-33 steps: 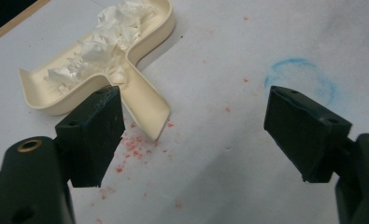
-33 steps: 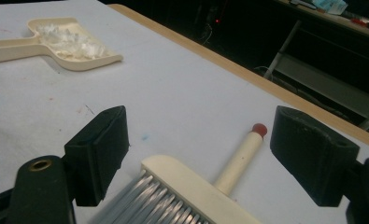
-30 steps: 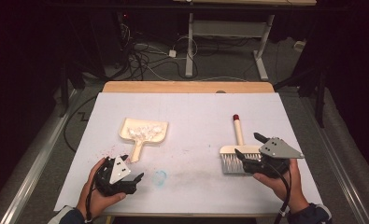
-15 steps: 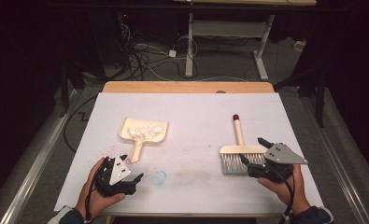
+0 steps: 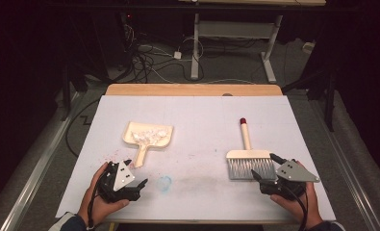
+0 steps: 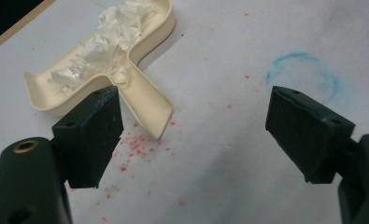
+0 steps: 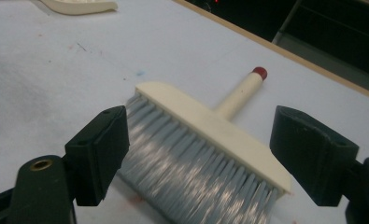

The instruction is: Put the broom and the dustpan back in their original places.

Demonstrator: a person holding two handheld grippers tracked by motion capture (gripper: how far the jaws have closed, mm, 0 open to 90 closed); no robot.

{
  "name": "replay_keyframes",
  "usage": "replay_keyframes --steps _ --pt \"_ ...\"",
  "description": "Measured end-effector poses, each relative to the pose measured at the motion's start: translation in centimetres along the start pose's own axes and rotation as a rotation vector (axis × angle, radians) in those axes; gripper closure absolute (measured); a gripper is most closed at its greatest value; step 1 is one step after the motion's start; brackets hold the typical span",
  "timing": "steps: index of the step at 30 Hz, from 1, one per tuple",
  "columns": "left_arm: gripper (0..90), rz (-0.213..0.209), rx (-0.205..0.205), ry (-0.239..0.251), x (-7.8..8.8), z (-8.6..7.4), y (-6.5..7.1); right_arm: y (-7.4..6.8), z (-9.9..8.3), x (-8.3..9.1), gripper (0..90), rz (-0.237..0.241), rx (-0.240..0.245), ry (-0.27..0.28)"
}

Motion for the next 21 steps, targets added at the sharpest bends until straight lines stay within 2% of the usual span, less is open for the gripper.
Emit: replay_keyframes --steps 2,6,8,10,13,19,21 --pt "18.3 0.005 0.004 0.002 0.1 0.0 -0.2 -0.1 -0.9 0.3 20.0 -0.015 0.004 -0.016" --pt "18.3 0.015 0.008 0.007 0.1 0.1 -0.4 -0.6 -2.2 0.6 19.2 0.005 -0.026 -0.028" --pt "18.3 0.020 0.003 0.005 0.0 0.0 -0.4 -0.7 -2.5 0.6 19.2 0.005 -0.010 -0.040" --pt "18.3 0.021 0.004 -0.002 0.0 -0.1 -0.4 -0.7 -2.1 0.6 19.1 -0.008 0.003 -0.029" --pt "18.3 0.026 -0.002 0.001 0.1 -0.1 -0.3 -0.7 -1.9 0.6 19.3 -0.010 -0.005 -0.022" --pt "17.4 0.029 -0.040 -0.001 0.0 0.0 0.1 -0.6 -1.7 0.9 19.3 -0.023 0.007 -0.020" --pt "17.4 0.027 -0.035 0.002 0.0 0.0 0.0 -0.5 -1.3 1.2 19.3 -0.037 0.010 -0.007"
Point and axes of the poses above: each handheld gripper's, and its own axes: x roughly backward along the jaws, z roughly out of its top, y roughly to its right, the point moved 8 cm from there along -x, roughly forward along the jaws, and after that the axes turned 5 degrees about y, right-handed, at the moved point
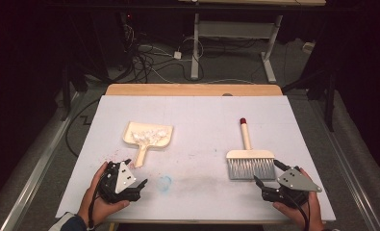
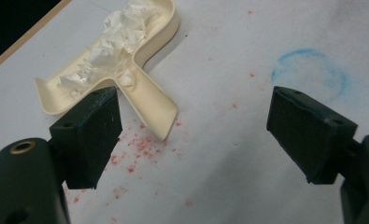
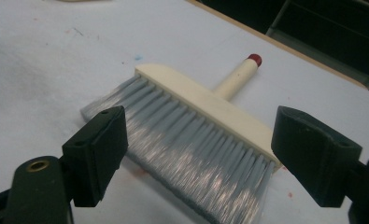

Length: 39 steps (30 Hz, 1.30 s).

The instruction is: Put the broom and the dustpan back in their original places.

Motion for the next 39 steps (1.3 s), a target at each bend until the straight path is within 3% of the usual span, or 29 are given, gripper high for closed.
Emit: replay_keyframes --steps 10,39 --pt "17.4 -0.008 -0.004 -0.001 -0.40 0.23 0.09 0.24 0.23 0.56 19.4 -0.019 0.000 0.013" --pt "17.4 -0.006 0.002 -0.019 -0.85 0.06 0.22 -0.31 0.68 -0.06 19.6 0.002 -0.005 0.018"
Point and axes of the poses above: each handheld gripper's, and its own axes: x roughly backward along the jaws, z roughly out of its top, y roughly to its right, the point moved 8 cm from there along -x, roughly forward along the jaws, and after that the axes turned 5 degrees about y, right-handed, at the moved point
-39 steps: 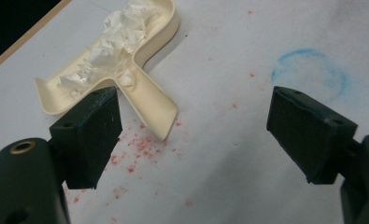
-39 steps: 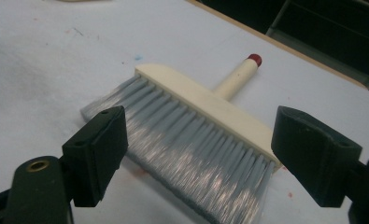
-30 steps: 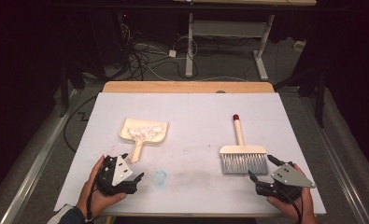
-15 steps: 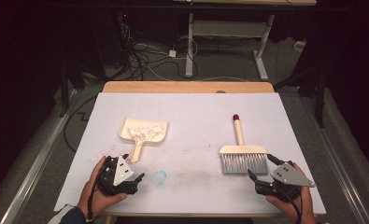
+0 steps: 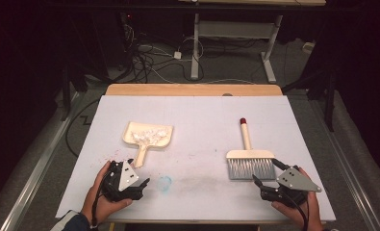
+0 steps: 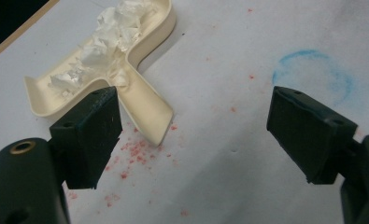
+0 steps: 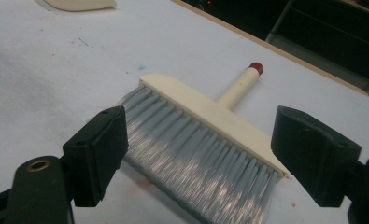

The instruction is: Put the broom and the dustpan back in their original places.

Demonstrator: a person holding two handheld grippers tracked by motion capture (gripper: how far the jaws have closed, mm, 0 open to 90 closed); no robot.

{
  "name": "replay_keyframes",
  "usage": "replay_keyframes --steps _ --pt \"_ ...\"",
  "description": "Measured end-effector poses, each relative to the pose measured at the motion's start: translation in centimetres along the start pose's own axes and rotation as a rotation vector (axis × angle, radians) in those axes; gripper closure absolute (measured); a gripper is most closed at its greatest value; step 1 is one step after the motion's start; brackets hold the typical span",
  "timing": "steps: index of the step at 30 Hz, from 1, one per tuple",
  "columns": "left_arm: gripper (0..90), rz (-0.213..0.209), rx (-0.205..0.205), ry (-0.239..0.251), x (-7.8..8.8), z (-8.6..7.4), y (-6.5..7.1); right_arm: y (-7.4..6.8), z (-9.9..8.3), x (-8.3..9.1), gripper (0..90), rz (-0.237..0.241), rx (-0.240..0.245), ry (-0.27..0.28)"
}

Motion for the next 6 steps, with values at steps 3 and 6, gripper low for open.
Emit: replay_keyframes --steps 3,6 --pt "17.4 0.000 -0.001 -0.001 -0.06 0.03 0.00 0.07 -0.05 0.02 19.6 -0.003 -0.003 -0.002" --pt "17.4 0.001 0.000 0.000 -0.07 0.09 -0.02 0.09 -0.03 0.06 19.6 -0.005 0.000 -0.001"
Point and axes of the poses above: each handheld gripper's, and its own axes: x roughly backward along the jaws, z roughly out of its top, y roughly to its right, the point moved 8 cm from there along -x, roughly forward along the jaws, and after that the axes turned 5 degrees about y, right-handed, at the moved point
